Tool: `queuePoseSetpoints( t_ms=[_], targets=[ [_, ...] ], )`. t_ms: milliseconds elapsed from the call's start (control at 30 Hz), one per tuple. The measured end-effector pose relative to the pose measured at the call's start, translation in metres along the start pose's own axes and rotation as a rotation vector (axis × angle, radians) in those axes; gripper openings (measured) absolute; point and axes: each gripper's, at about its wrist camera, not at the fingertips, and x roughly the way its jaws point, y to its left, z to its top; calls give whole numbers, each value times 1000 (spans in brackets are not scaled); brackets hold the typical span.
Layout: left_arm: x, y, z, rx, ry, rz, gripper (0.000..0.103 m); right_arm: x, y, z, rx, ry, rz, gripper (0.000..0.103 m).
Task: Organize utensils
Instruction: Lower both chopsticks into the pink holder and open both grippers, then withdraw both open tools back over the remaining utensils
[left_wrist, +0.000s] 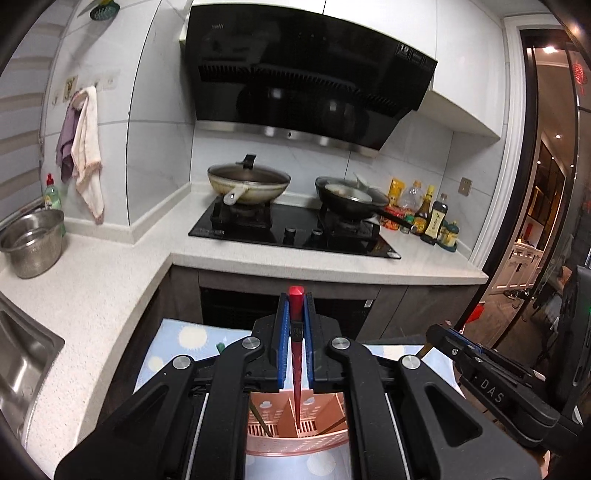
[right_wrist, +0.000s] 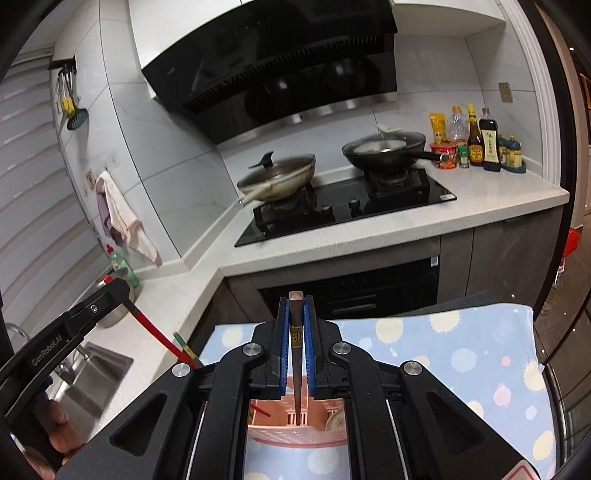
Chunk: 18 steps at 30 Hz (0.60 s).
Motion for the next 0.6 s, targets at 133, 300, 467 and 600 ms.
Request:
queuePoseSetpoints(
  t_ms=[133, 300, 467, 600],
  targets=[
    [9, 8, -10, -16, 30, 2, 8, 12, -1, -11, -16, 28, -5, 7],
    [14, 14, -18, -31, 49, 26, 34, 8, 1, -16, -24, 1, -33, 34],
    [7, 20, -22, -42, 39, 54, 54, -3, 2, -15, -42, -19, -41, 39],
    [-2, 22, -24, -33, 33, 60, 54, -13, 5, -17, -53, -22, -39, 39]
  ],
)
